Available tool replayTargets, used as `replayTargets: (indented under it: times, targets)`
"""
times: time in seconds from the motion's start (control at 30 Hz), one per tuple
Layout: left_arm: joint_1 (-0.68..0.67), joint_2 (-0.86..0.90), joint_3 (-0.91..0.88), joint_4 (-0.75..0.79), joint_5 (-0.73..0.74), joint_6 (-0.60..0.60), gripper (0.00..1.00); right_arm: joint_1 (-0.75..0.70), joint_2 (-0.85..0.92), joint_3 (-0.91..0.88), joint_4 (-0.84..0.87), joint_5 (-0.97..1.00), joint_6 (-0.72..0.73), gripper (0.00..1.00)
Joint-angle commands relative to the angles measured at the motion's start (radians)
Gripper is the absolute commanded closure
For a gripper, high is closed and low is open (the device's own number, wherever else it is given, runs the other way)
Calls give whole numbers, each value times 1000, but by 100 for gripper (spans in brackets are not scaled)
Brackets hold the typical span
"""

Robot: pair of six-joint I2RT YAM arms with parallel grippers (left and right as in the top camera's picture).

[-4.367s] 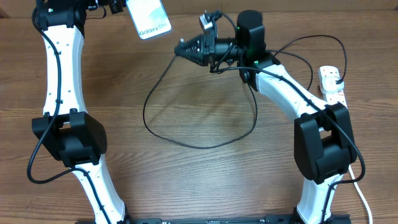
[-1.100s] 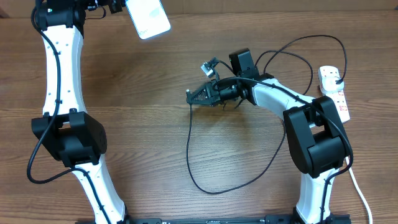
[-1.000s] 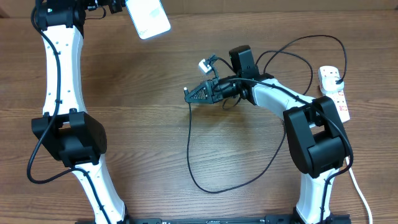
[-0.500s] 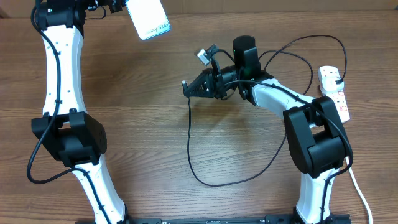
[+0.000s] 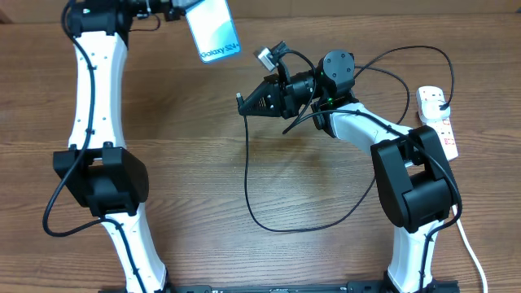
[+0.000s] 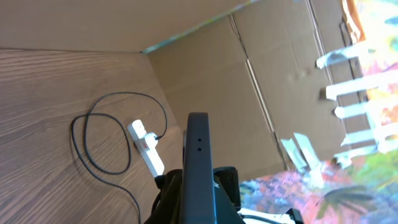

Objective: Plug charger to phone and switch on socket

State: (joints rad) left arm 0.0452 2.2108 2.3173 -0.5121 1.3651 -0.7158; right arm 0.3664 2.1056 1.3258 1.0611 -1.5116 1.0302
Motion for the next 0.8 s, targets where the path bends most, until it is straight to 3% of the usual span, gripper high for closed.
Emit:
replayTargets:
  times: [0.0,0.4,0.6,0.77]
  targets:
    - [-17,-7,12,-18,15,97,96,-1,-5,5,8,22,92,96]
    - [-32,-7,12,-100,14,197,96,-2,-5,5,35,81,91,96]
    - [-51,-7,12,-213,-19,294,96,-2,-5,5,58,101,92,96]
    - [-54,-7,12,-246,-41,302,96,-2,-5,5,57,102,92,96]
